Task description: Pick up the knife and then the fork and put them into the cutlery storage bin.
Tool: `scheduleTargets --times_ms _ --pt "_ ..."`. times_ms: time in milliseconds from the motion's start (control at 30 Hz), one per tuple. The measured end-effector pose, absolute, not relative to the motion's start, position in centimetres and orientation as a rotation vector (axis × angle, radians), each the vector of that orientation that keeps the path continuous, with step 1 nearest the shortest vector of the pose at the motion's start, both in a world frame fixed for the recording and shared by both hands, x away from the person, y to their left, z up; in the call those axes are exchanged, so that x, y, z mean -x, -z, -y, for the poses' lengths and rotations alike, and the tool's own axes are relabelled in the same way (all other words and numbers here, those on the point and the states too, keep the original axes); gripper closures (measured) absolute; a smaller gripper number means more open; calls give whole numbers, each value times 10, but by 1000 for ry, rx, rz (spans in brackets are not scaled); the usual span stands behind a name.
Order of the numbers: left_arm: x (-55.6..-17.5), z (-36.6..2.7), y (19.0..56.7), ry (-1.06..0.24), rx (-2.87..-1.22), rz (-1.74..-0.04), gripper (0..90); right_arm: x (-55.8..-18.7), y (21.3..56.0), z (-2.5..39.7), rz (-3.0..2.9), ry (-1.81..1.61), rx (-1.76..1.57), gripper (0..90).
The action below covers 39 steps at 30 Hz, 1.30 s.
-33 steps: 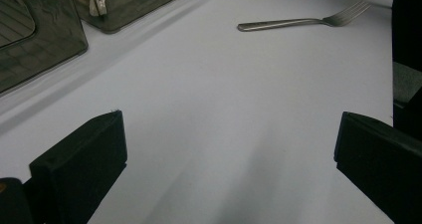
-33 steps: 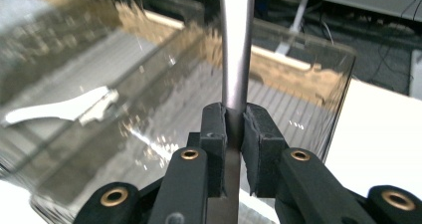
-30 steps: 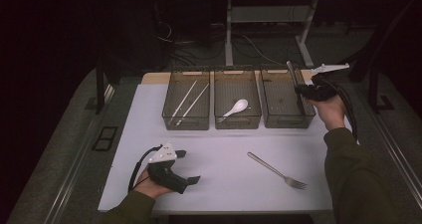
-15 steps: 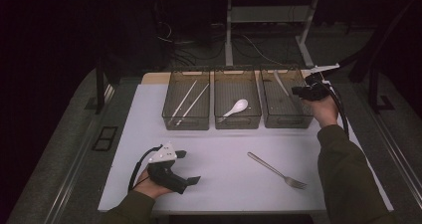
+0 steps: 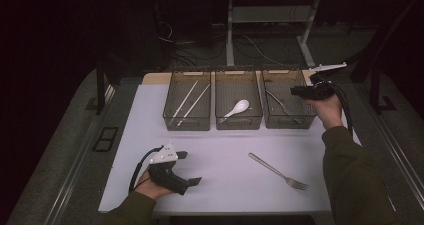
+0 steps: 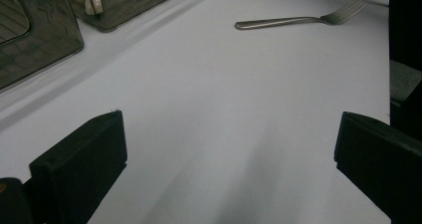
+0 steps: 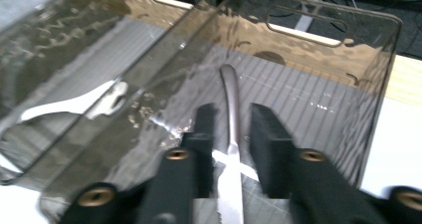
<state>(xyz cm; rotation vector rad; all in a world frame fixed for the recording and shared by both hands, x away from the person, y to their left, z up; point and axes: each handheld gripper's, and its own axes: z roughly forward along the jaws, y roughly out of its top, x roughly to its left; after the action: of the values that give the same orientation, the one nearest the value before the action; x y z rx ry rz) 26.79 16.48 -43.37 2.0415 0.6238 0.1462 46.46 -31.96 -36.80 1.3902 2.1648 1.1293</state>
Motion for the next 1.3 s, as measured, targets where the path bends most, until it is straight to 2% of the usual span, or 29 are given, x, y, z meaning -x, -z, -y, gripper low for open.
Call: scheduleTargets --times_ms 100,333,600,967,1200,1300 --pt "-268 -165 434 -147 -2042 -624 0 -459 363 319 -2175 -1160 -1390 552" --pt "-268 -165 433 -149 -2043 -624 0 -437 349 318 -2168 -1223 -1343 387" --pt "-267 -165 433 -151 -2042 -625 0 -405 343 316 -2244 -1236 -1284 392" --pt "-267 -164 433 -150 -2042 -629 0 -355 353 292 -2427 -1027 -1168 424" --pt "-267 -164 433 -148 -2042 -627 0 -333 371 275 -2519 -903 -1130 464" --pt "-267 -164 433 -147 -2043 -625 0 -328 377 268 -2565 -857 -1117 509"
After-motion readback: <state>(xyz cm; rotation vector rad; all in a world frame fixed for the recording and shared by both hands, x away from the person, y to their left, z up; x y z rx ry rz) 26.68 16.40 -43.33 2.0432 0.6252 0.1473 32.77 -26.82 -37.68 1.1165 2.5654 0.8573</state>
